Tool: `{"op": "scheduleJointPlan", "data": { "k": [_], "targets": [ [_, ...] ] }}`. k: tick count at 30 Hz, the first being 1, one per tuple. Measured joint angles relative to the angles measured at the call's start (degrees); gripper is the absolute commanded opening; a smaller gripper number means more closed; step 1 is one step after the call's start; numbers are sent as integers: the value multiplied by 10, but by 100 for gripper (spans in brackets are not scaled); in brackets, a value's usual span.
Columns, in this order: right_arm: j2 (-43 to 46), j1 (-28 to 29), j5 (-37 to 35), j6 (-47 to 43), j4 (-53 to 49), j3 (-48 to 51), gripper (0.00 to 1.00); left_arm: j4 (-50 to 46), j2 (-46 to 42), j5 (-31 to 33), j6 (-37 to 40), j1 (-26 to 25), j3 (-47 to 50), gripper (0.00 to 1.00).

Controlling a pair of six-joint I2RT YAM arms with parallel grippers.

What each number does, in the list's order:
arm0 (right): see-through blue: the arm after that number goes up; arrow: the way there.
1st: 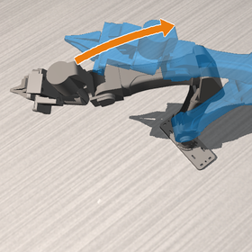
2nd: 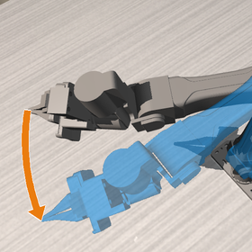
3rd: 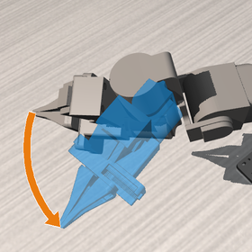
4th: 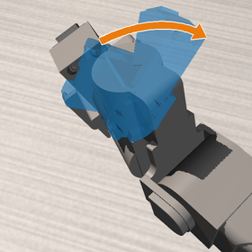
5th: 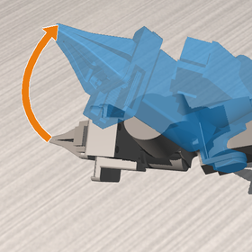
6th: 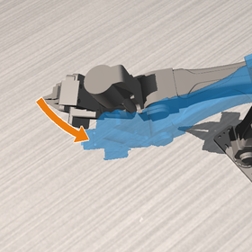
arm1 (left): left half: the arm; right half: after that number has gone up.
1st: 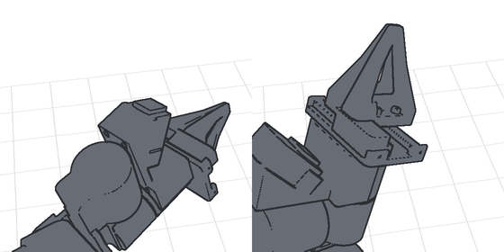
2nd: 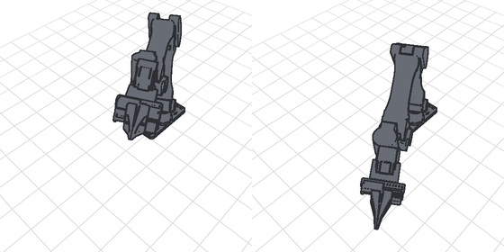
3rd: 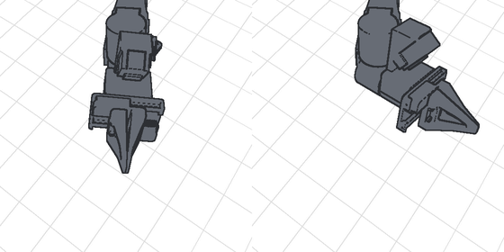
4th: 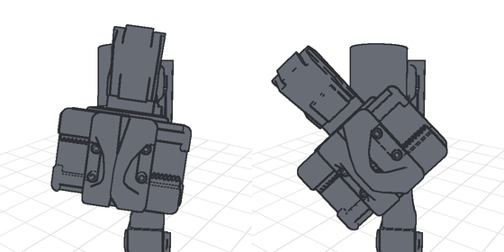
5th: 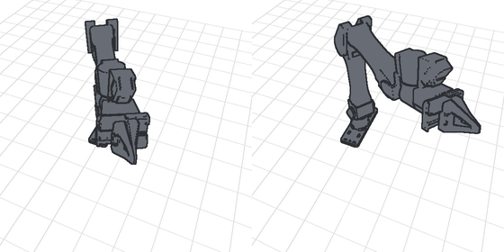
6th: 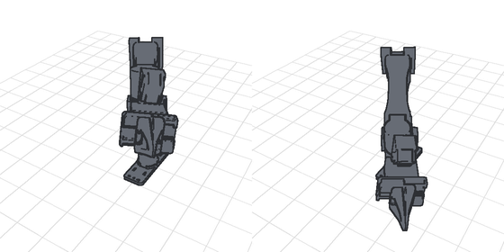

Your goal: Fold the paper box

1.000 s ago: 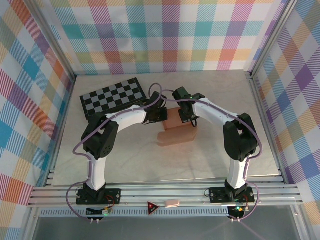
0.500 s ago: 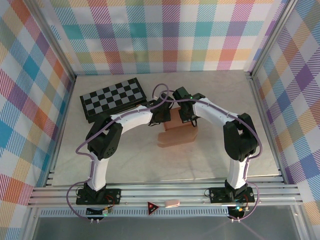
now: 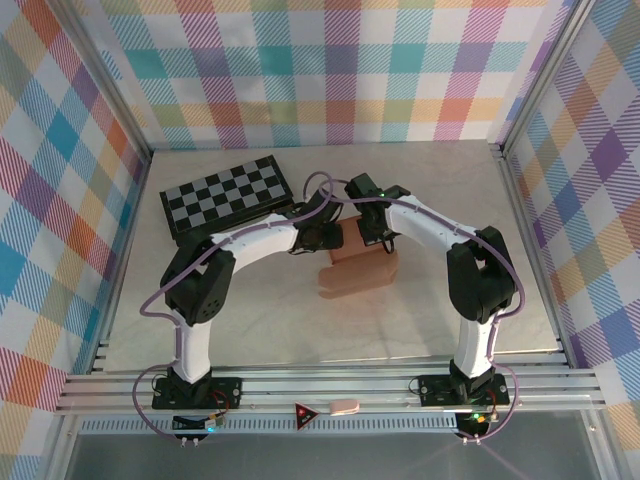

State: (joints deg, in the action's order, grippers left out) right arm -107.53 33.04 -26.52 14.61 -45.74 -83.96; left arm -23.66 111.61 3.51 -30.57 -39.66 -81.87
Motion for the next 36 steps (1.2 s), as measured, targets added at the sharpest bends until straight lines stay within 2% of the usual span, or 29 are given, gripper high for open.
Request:
{"op": "scheduleJointPlan", "data": {
  "k": [4, 10, 20, 27, 36],
  "targets": [
    [0, 0, 0, 0, 0, 0, 0, 5, -21, -31, 0, 1, 23, 53],
    [-5, 0, 0, 0, -2, 0, 0, 3, -27, -56, -5, 2, 72, 41],
    [-6, 0, 2, 2, -2, 0, 0, 34, -1, -60, -14, 4, 58, 11],
    [-6, -1, -1, 10, -4, -2, 0, 40, 9, -58, -16, 5, 47, 10],
    [-7, -1, -4, 11, -3, -6, 0, 32, 24, -47, -12, 4, 32, 15]
  ]
}}
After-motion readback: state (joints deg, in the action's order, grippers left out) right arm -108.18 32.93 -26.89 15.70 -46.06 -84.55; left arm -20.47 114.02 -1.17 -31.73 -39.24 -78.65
